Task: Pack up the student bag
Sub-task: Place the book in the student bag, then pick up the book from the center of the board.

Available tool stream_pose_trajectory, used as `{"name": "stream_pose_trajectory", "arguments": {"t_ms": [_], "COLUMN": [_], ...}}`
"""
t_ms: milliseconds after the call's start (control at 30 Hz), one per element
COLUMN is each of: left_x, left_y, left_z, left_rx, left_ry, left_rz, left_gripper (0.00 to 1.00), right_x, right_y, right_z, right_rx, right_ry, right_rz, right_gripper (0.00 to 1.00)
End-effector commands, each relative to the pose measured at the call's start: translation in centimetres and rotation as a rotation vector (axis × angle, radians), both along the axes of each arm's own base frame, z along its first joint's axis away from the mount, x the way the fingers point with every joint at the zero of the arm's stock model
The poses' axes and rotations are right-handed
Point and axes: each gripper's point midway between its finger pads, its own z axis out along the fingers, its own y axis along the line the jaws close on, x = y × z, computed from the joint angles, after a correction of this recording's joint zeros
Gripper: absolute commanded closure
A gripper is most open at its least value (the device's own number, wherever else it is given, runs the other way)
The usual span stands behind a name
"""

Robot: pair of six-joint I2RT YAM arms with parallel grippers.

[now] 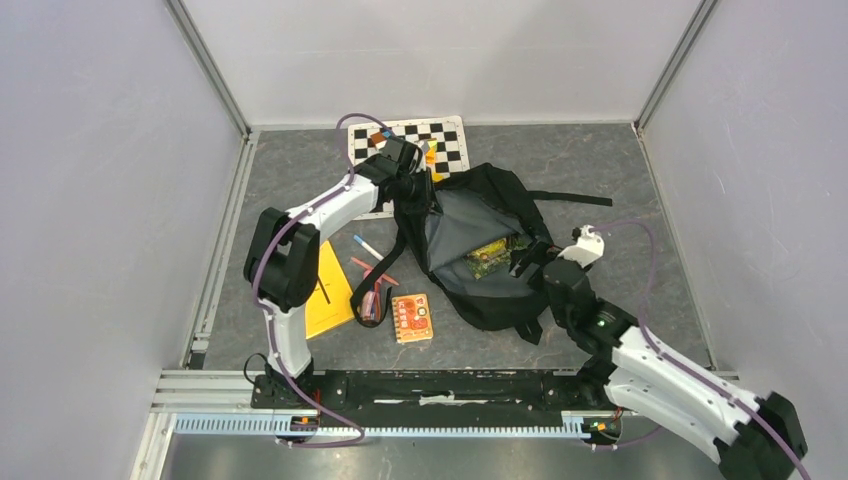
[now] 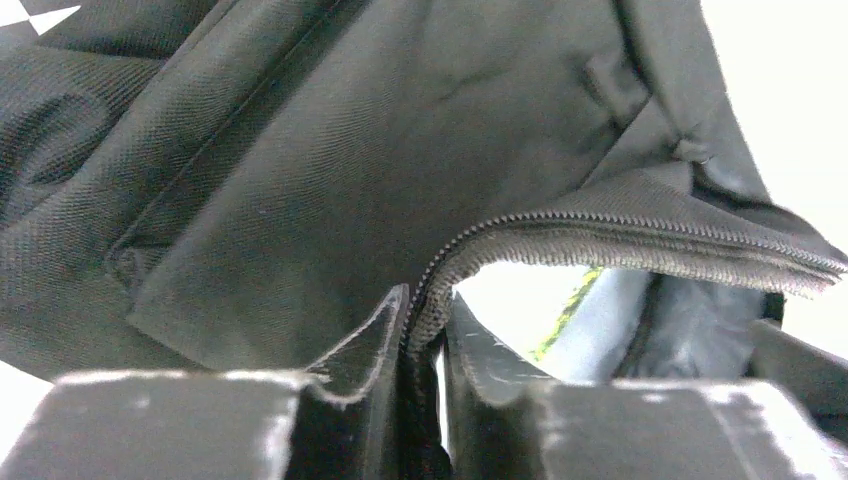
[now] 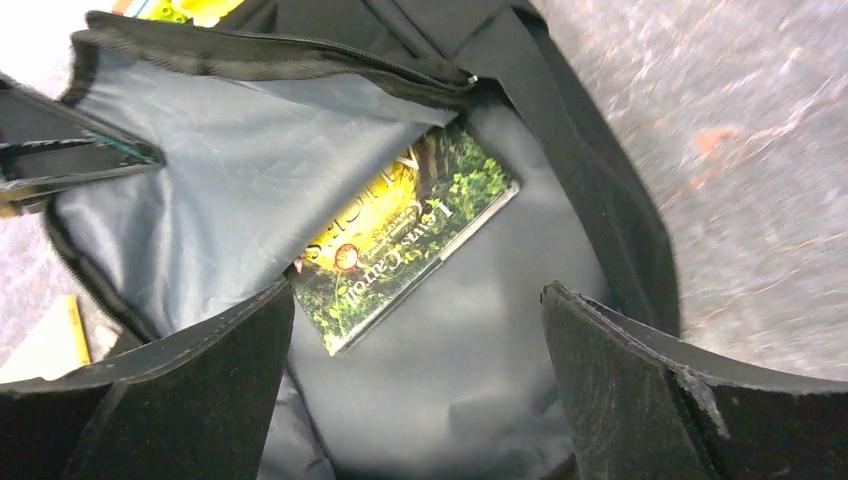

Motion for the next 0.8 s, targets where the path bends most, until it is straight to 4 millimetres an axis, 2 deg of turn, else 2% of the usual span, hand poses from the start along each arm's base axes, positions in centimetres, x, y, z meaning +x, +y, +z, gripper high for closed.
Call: {"name": "stream_pose_trajectory", "arguments": {"t_ms": [0,67,133,267,400,500,633,767], "left_x": [0.0,0.1,0.1,-0.3,-2.3,-4.5,-8.0,-11.0], "left_y": [1.1,1.7,1.8,1.6,1.4,2.0,5.0,9.8], "left_z": [-1.0,-0.2,1.3,5.6,10.2,11.6,13.2,12.0], "left_rx": [0.071,0.085,0.081,0.027,-0.059,-0.082,-0.064,-0.037], "left_ry": [-0.031,-0.064,-0.104,-0.210,-0.321,-0.346,-0.405,-0.352], "left_rz": [-0.024,-0.016,-0.025,-0.071,-0.143,-0.185,-0.138,0.038], "left_gripper": [0.63,0.41,0.24,0.01,0.00,0.00,0.00,0.00], "right_x": [-1.0,-1.5,-1.9,-2.5,-2.7,-3.0,-3.8,-4.8], "right_y": [-2.5,-2.7,-3.1,-3.1,-1.5,0.5,3.6,6.8], "right_z": [3.1,4.7,6.0,7.9,8.9,9.4,11.1,13.4], "right_rx": [-0.228,-0.254,-0.271,-0.294,-0.314,-0.322,-0.279,-0.190], "right_ry": [-0.070,-0.103,-0.126,-0.153,-0.184,-0.214,-0.291,-0.379], "right_rz": [0.075,0.112,0.134,0.176,0.292,0.422,0.593,0.735], "right_gripper": [0.02,0.02,0.02,0.02,0.02,0.02,0.02,0.02]}}
